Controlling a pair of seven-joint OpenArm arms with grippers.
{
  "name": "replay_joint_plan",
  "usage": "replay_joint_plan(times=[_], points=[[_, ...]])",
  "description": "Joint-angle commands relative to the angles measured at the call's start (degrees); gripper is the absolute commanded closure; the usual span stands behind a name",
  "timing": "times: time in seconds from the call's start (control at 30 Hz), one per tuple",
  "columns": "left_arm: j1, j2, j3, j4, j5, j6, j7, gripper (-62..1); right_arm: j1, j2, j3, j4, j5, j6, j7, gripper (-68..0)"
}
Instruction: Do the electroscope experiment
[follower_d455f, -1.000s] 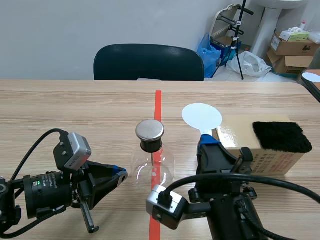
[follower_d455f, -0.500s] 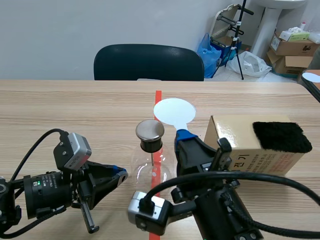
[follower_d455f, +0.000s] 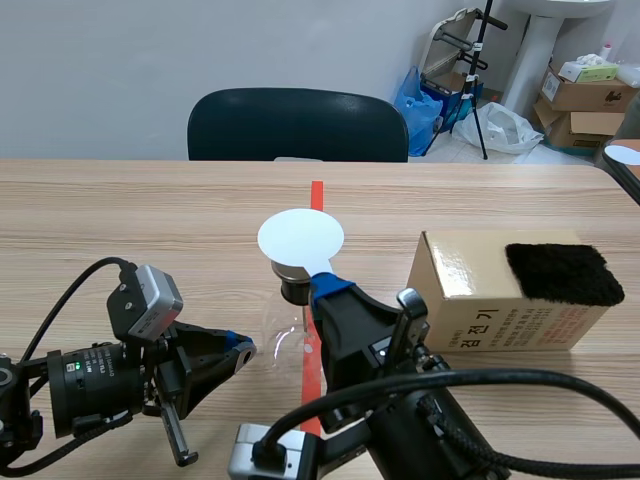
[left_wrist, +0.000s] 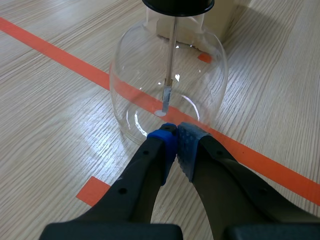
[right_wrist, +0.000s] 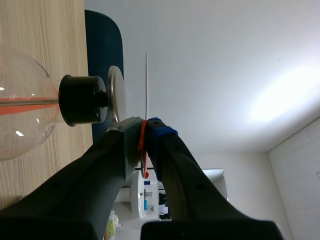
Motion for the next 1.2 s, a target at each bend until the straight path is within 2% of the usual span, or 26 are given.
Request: replay_joint_plan(times=[0.0, 1.17], points=[[-0.3, 0.4, -0.2, 1.2, -0.8, -0.1, -0.8, -3.2, 0.8, 0.3, 0.1, 0.9, -0.1, -0.8, 0.2, -1.0], [-0.3, 0.4, -0.2, 1.2, -0.8, -0.1, -0.8, -3.2, 0.8, 0.3, 0.1, 0.9, -0.1, -0.8, 1.5, -1.0]])
